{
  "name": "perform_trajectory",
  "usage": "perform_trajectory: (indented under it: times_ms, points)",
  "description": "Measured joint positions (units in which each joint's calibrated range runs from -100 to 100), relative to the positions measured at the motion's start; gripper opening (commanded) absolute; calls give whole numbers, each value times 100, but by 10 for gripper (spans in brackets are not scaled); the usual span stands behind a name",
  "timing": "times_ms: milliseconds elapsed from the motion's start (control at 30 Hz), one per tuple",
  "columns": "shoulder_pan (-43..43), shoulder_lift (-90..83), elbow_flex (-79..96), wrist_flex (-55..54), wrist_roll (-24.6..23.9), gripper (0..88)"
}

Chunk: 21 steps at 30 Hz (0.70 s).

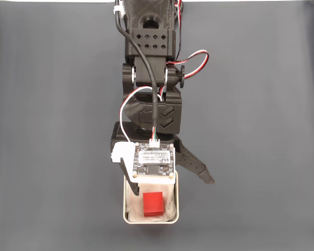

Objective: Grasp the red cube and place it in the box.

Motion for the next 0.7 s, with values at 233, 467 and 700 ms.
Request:
perform_trajectory:
  times_ms: [233, 467, 700]
  points:
    - [0, -174, 0, 0, 0, 0]
    - [-96, -1389, 145, 263, -20, 0]
    - [-349, -3673, 1971, 581, -34, 0]
